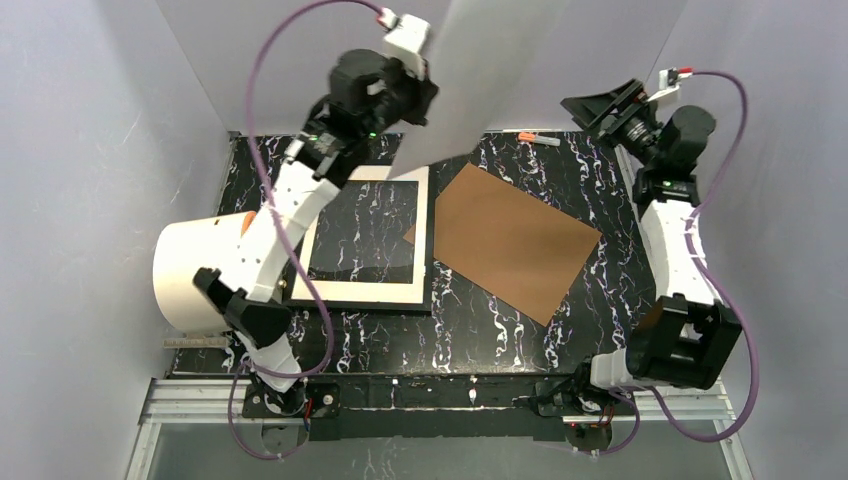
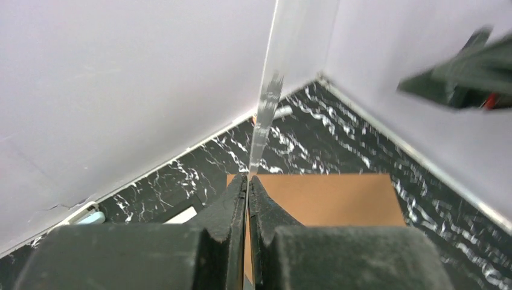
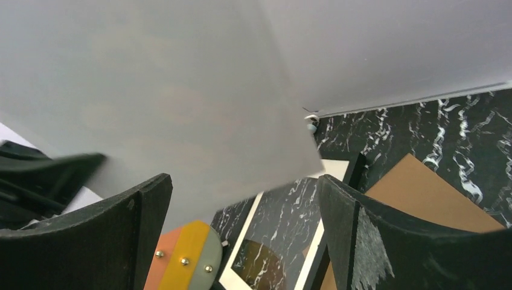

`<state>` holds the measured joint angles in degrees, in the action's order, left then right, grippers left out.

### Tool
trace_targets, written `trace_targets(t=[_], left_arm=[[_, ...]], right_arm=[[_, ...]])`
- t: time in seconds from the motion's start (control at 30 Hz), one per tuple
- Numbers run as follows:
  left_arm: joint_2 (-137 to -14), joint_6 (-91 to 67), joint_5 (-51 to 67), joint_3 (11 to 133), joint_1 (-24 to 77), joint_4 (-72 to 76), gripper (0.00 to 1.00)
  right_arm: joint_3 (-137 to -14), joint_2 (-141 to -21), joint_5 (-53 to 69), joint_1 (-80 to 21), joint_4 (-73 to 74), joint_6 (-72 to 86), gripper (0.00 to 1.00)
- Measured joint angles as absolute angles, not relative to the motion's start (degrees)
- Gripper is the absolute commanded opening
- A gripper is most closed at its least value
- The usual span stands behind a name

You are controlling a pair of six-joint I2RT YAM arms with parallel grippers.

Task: Put the photo into the frame
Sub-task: Turn over the photo from the photo frame.

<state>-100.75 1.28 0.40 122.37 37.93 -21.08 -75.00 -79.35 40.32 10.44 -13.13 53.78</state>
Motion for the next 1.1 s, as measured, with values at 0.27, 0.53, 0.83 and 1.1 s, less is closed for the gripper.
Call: trace_targets(t=[0.27, 0.53, 0.83, 1.1], left_arm=[[-91.81, -3.73, 4.99, 120.53, 32.84, -18.76, 0.0], [-87.15, 2.57, 12.49, 116.86, 32.84, -19.73, 0.0], [-86.35, 4.91, 11.6, 119.85, 32.84, -24.18, 0.0], [-86.87, 3.09, 7.11, 122.63, 31.86, -27.09, 0.0]], right_arm=[[-75.05, -90.89, 40.23, 2.09, -38.89, 59.59, 0.99], [-89.62, -102.13, 41.01, -7.25, -51.09, 59.11, 0.99], [-99.92, -113.91, 45.47, -8.67, -57.25, 65.58, 0.99], [-103.0, -116.79, 51.64, -9.5, -60.36, 72.42, 0.99]])
